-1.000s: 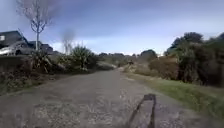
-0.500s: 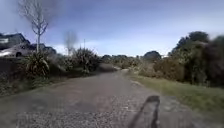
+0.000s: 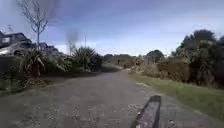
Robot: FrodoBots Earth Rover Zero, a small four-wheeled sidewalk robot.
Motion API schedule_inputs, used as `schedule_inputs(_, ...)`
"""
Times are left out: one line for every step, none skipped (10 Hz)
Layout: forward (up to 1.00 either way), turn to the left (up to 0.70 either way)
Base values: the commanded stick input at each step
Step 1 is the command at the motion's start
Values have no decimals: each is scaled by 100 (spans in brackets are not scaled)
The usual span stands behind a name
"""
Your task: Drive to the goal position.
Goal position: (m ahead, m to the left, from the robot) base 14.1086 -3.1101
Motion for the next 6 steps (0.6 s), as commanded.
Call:
schedule_inputs(0, 0)
schedule_inputs(0, 0)
schedule_inputs(0, 0)
schedule_inputs(0, 0)
schedule_inputs(0, 0)
schedule_inputs(0, 0)
